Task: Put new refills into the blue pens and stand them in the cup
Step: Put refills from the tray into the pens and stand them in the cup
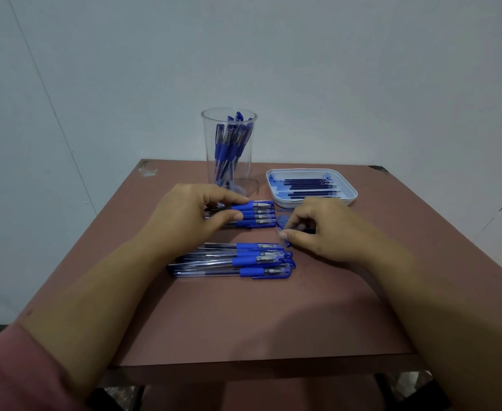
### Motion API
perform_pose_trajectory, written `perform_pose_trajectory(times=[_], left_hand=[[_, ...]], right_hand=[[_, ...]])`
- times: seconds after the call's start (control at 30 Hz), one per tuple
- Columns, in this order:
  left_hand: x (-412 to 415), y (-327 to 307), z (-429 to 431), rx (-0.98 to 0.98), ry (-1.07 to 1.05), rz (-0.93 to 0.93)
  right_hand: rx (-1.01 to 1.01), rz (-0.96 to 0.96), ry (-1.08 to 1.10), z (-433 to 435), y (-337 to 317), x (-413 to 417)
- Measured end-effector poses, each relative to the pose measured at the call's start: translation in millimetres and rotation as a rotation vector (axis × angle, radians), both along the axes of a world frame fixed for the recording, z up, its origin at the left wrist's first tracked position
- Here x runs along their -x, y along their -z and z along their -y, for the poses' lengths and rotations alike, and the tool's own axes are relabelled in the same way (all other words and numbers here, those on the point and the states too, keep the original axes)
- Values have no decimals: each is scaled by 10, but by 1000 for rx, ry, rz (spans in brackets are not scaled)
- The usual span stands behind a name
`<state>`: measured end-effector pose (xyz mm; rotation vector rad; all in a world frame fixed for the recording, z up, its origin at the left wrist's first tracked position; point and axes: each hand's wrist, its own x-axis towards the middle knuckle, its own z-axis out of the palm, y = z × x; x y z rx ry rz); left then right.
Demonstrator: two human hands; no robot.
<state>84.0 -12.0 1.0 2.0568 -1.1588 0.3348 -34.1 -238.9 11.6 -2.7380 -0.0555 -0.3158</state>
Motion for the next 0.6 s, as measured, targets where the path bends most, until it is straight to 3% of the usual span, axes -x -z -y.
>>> perform_pose_trajectory(times=[0.6], left_hand=[[-4,11,2,2,1,10]], right_hand=[[19,-60,69,73,-28,51]])
